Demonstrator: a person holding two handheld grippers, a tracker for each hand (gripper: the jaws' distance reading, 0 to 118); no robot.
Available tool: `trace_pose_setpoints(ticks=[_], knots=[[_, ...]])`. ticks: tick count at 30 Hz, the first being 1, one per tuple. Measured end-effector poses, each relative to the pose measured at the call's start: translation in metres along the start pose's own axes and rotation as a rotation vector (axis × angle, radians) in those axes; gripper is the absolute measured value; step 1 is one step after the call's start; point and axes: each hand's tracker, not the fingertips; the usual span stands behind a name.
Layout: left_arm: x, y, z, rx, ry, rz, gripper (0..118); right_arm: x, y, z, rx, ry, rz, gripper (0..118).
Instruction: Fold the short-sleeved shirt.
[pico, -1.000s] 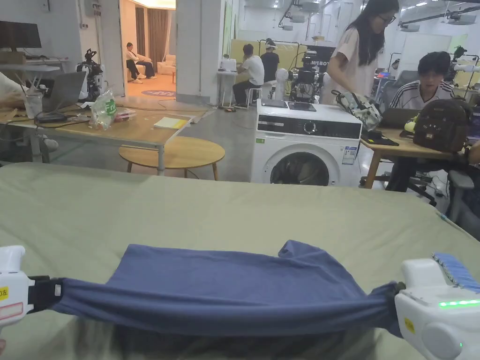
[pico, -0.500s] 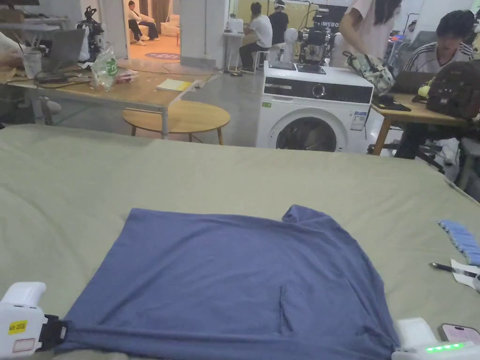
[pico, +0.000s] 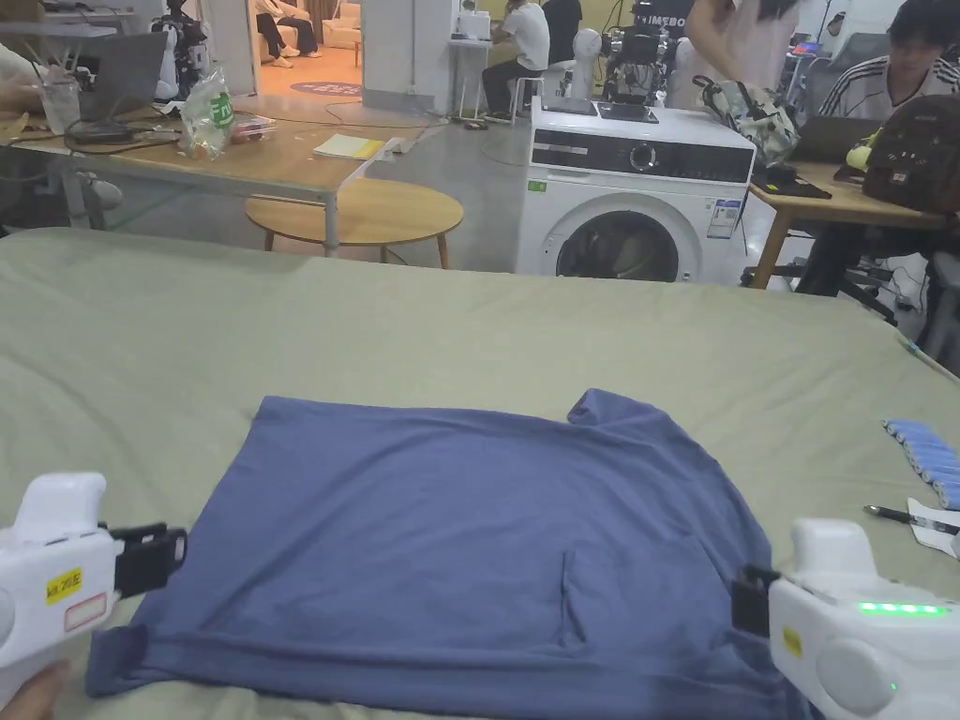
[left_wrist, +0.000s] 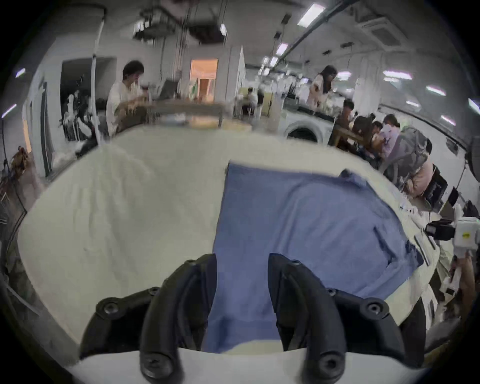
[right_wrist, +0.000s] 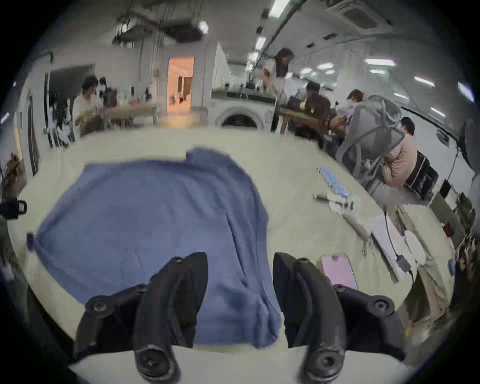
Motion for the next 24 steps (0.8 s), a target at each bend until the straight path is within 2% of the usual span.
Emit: trace_pose_setpoints(ticks=[3, 4, 5, 7, 8, 14, 16, 20, 24], knots=[[0.026, 0.009, 0.008, 0.140, 0.018, -0.035, 37, -0.021, 0.008, 0.009, 0.160, 0.000, -0.069, 50], [0.034, 0.010, 0.011, 0.182, 0.026, -0.048, 36, -0.026, 0.009, 0.011, 0.194, -0.002, -0.076, 42], [0.043, 0.010, 0.016, 0.229, 0.037, -0.069, 30, -0.032, 0.011, 0.014, 0.218, -0.005, -0.077, 31], [0.058, 0.011, 0.022, 0.329, 0.090, -0.108, 4, -0.043, 0.012, 0.018, 0.267, 0.000, -0.081, 7], [0.064, 0.010, 0.024, 0.332, 0.106, -0.125, 0, -0.046, 0.011, 0.021, 0.285, 0.006, -0.080, 0], [0.062, 0.009, 0.026, 0.255, 0.080, -0.123, 0, -0.057, 0.008, 0.030, 0.323, 0.004, -0.059, 0], [0.051, 0.007, 0.025, 0.176, 0.106, -0.096, 0, -0.055, 0.007, 0.030, 0.296, 0.021, -0.069, 0], [0.016, 0.003, 0.018, -0.056, 0.018, 0.021, 0, -0.053, 0.003, 0.023, 0.252, 0.024, -0.055, 0], [-0.013, 0.001, 0.004, -0.225, 0.040, 0.050, 1, -0.052, -0.002, 0.017, 0.205, 0.032, -0.034, 0]])
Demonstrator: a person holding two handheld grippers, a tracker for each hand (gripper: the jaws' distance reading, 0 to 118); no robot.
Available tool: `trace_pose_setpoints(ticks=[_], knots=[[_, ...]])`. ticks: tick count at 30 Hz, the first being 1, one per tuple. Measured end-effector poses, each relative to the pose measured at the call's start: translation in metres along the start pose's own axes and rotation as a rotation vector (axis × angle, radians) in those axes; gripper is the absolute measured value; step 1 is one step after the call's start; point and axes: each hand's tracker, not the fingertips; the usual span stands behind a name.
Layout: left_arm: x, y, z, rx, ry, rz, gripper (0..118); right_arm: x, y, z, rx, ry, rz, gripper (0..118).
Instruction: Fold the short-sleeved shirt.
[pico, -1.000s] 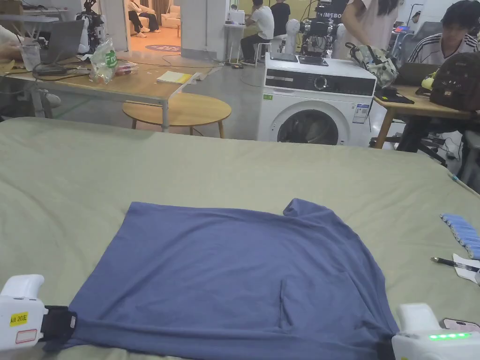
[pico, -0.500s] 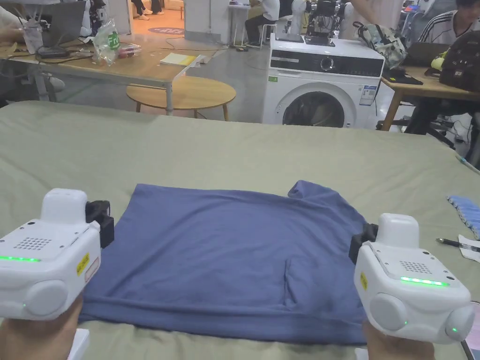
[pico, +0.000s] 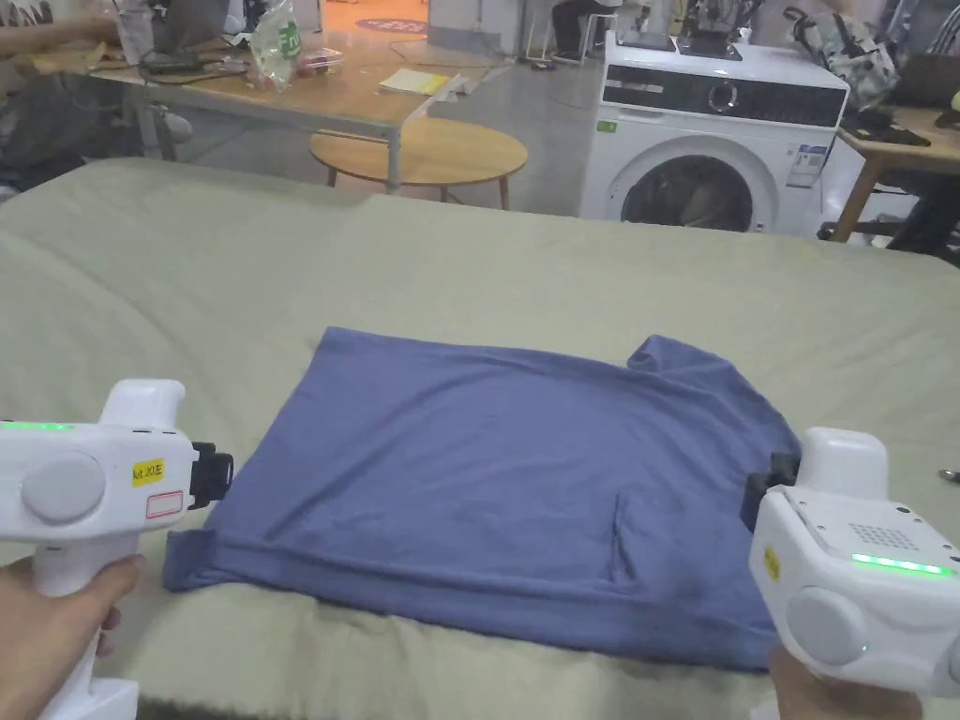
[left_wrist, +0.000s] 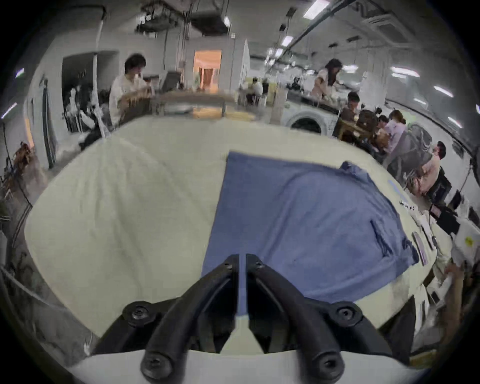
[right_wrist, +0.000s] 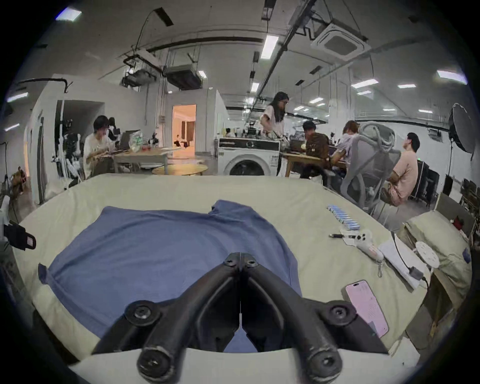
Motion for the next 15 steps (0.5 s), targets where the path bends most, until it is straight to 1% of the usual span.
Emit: trace_pose_setpoints(ticks=[2, 3, 5, 7, 10, 12, 13, 14, 15], knots=[[-0.016, 0.000, -0.008, -0.086, -0.026, 0.035, 35, 0.001, -0.002, -0.001, -0.013, 0.004, 0.006, 0], [-0.015, 0.000, -0.011, -0.129, -0.009, 0.057, 43, 0.002, -0.003, -0.002, -0.023, 0.001, 0.011, 0], [-0.025, -0.003, -0.020, -0.184, 0.022, 0.081, 51, 0.004, -0.006, -0.002, -0.038, -0.003, 0.014, 0], [-0.028, -0.007, -0.031, -0.214, 0.053, 0.105, 52, 0.007, -0.008, -0.001, -0.048, -0.004, 0.012, 0], [-0.034, -0.018, -0.055, -0.317, 0.100, 0.145, 52, 0.012, -0.012, 0.000, -0.067, -0.017, 0.022, 0], [-0.034, -0.029, -0.063, -0.343, 0.125, 0.158, 52, 0.018, -0.012, -0.002, -0.102, -0.022, 0.028, 0], [-0.030, -0.031, -0.060, -0.271, 0.109, 0.170, 49, 0.020, -0.012, -0.004, -0.132, -0.029, 0.031, 0], [-0.025, -0.032, -0.056, -0.252, 0.122, 0.149, 40, 0.024, -0.012, -0.004, -0.159, -0.027, 0.028, 0], [-0.020, -0.031, -0.054, -0.256, 0.125, 0.105, 25, 0.028, -0.013, -0.005, -0.178, -0.025, 0.033, 0]])
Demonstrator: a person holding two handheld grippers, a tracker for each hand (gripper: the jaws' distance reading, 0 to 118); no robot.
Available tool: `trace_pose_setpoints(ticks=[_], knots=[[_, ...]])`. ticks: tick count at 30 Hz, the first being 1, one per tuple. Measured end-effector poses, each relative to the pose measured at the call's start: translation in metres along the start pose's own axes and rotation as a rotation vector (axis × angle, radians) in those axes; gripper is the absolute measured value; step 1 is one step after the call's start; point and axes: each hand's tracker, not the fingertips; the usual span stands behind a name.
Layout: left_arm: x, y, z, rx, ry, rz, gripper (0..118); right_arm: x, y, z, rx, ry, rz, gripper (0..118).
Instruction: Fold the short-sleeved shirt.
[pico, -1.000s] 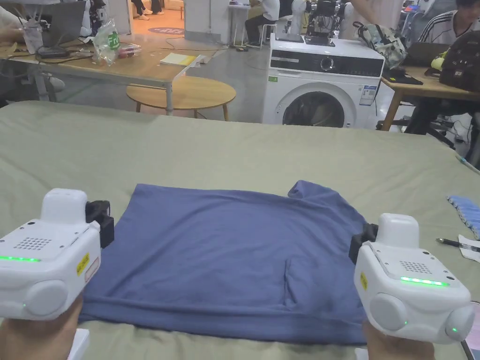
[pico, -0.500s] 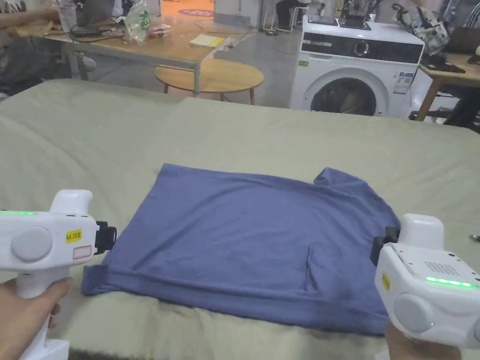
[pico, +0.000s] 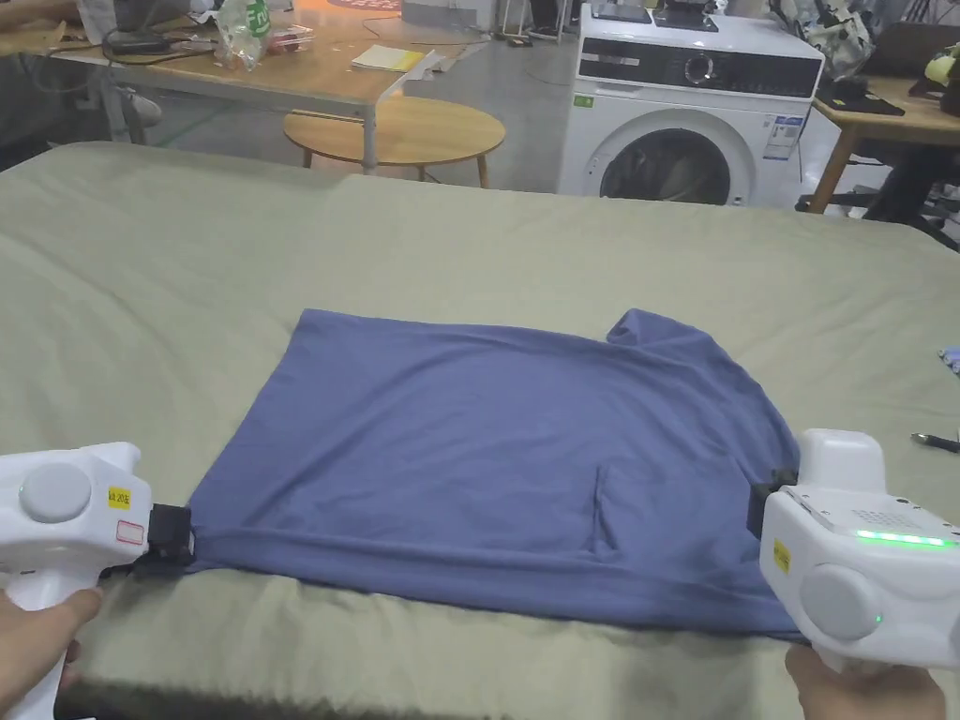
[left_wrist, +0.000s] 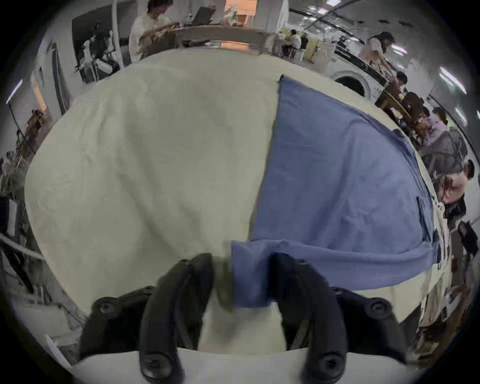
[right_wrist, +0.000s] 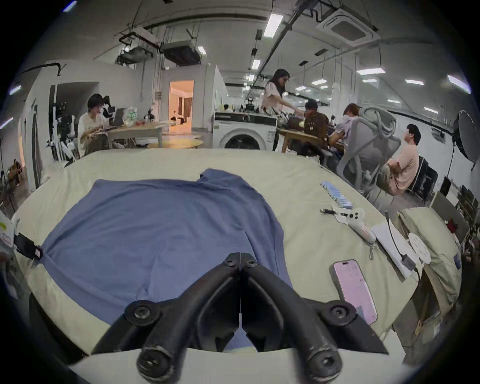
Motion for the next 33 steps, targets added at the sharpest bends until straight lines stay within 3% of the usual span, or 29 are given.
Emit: trace_pose_setpoints(ticks=[1, 3, 6, 7, 9, 13, 15, 16, 18, 19, 20, 22, 28, 33], knots=[[0.003, -0.001, 0.002, 0.000, -0.018, -0.036, 4, 0.004, -0.001, -0.002, -0.028, -0.006, 0.009, 0], [0.007, -0.001, 0.002, -0.013, -0.100, -0.036, 1, 0.012, -0.005, -0.007, -0.086, -0.012, 0.022, 14], [0.009, 0.000, 0.002, -0.023, -0.059, -0.090, 1, 0.029, -0.013, -0.016, -0.181, 0.004, 0.022, 27], [0.007, 0.000, 0.005, -0.021, -0.062, -0.084, 1, 0.033, -0.017, -0.018, -0.216, 0.008, 0.019, 44], [0.004, 0.000, 0.006, -0.016, -0.072, -0.086, 0, 0.042, -0.028, -0.027, -0.286, -0.002, 0.035, 50], [0.003, -0.003, 0.007, -0.001, -0.073, -0.088, 0, 0.050, -0.054, -0.052, -0.457, 0.037, 0.027, 49], [0.002, -0.005, 0.007, 0.006, -0.072, -0.086, 0, 0.048, -0.065, -0.053, -0.430, 0.052, 0.008, 44], [0.002, -0.006, 0.007, 0.008, -0.073, -0.085, 0, 0.046, -0.064, -0.048, -0.381, 0.041, 0.016, 38], [0.002, -0.007, 0.010, 0.014, -0.074, -0.086, 0, 0.043, -0.059, -0.045, -0.391, 0.121, 0.021, 6], [0.002, -0.007, 0.012, 0.018, -0.074, -0.091, 0, 0.043, -0.057, -0.044, -0.398, 0.160, -0.002, 5], [0.003, -0.005, 0.015, 0.033, -0.069, -0.098, 0, 0.040, -0.057, -0.042, -0.398, 0.108, 0.019, 5], [0.005, -0.002, 0.025, 0.058, -0.074, -0.107, 0, 0.038, -0.052, -0.039, -0.385, 0.103, 0.057, 5], [0.012, 0.035, 0.052, 0.177, -0.131, -0.097, 0, 0.048, 0.001, -0.021, -0.277, 0.113, -0.035, 5], [0.013, 0.085, 0.060, 0.259, -0.145, -0.076, 0, 0.051, 0.055, -0.033, -0.223, 0.130, -0.050, 5]])
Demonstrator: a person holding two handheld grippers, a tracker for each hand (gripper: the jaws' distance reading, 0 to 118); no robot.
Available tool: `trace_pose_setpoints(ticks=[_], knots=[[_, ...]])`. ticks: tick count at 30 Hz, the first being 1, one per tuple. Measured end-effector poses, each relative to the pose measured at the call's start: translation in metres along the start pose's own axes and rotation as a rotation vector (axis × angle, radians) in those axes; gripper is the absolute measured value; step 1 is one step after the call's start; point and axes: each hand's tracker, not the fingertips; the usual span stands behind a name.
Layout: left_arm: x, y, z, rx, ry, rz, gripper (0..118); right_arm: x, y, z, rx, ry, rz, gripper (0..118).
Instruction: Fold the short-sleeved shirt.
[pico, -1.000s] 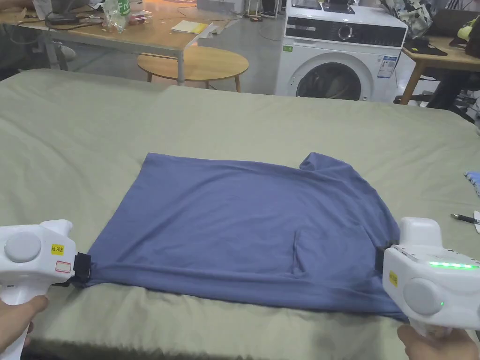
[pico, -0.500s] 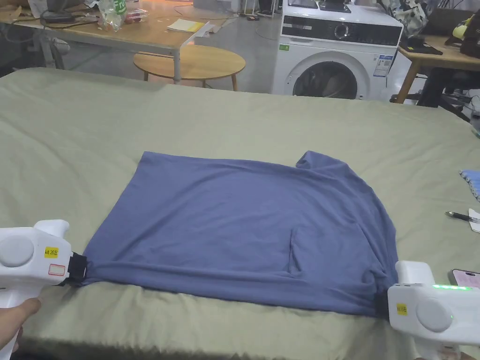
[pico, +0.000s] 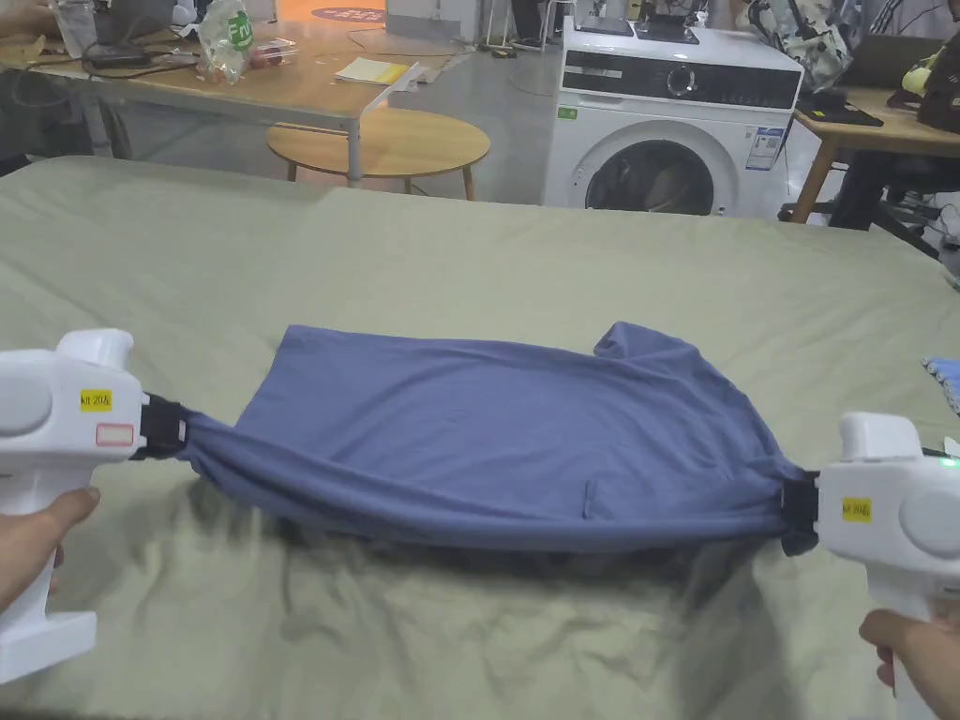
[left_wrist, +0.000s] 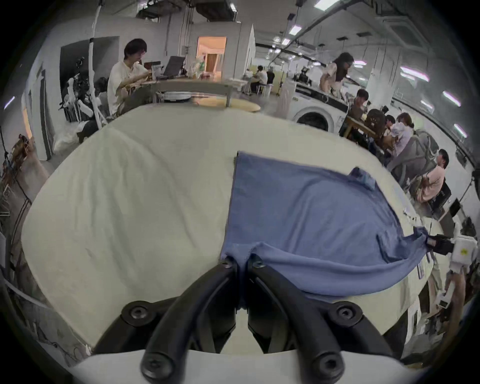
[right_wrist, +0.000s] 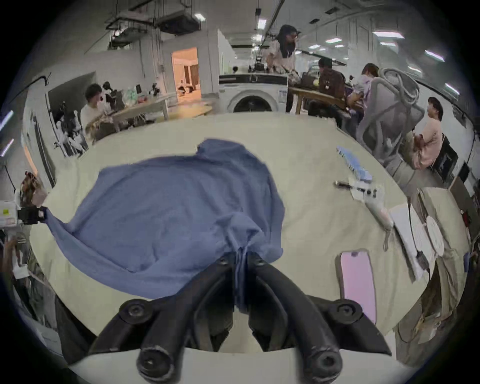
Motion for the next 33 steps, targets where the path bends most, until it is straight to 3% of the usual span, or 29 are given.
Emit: trace_pose_setpoints(ticks=[11, 21, 23, 24, 27, 33], knots=[[-0.012, 0.065, -0.099, -0.058, 0.013, 0.025, 0, 0.003, 0.073, -0.097, -0.026, 0.023, -0.080, 5], [-0.011, 0.065, -0.158, -0.130, 0.022, 0.031, 0, 0.004, 0.072, -0.176, -0.088, 0.000, -0.007, 6], [-0.007, 0.064, -0.156, -0.109, 0.022, 0.050, 5, 0.001, 0.074, -0.174, -0.069, -0.009, -0.001, 14], [-0.006, 0.064, -0.154, -0.105, 0.019, 0.048, 13, -0.001, 0.075, -0.171, -0.041, -0.025, 0.003, 18], [-0.002, 0.063, -0.140, -0.084, -0.004, 0.044, 31, -0.002, 0.078, -0.153, 0.058, -0.069, 0.005, 48], [0.020, 0.044, -0.079, 0.139, -0.054, -0.043, 35, -0.020, 0.067, -0.090, 0.282, -0.049, -0.021, 49]])
